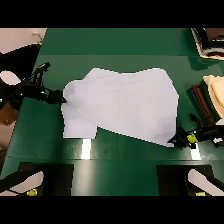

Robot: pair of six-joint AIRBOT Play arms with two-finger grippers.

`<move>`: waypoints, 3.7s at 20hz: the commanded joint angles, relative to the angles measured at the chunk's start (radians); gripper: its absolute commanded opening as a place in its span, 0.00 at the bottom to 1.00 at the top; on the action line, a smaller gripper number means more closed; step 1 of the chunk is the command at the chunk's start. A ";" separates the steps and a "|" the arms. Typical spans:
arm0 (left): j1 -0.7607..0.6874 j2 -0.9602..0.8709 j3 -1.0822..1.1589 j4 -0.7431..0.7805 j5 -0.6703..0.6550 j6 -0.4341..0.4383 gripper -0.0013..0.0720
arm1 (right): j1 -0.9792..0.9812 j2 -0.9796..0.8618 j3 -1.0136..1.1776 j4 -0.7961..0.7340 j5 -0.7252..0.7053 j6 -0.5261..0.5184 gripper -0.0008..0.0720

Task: Fold the shirts.

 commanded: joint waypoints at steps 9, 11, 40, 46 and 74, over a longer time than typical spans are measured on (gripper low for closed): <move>0.000 0.414 0.459 0.024 0.008 -0.128 0.06 | 0.095 0.316 0.888 0.024 -0.048 0.003 0.03; 0.000 0.434 0.631 0.021 0.023 -0.172 0.06 | 0.051 0.323 1.109 0.023 -0.049 0.003 0.03; 0.000 -0.375 0.455 -0.019 0.227 -0.077 0.06 | 0.259 -0.679 1.400 -0.186 0.078 0.058 0.03; 0.000 -0.391 0.481 -0.001 0.255 -0.075 0.06 | 0.268 -0.728 1.549 -0.195 0.075 0.040 0.03; -0.002 0.356 -0.509 0.159 -0.118 -0.273 0.70 | 0.227 0.000 0.571 -0.182 0.035 0.031 0.64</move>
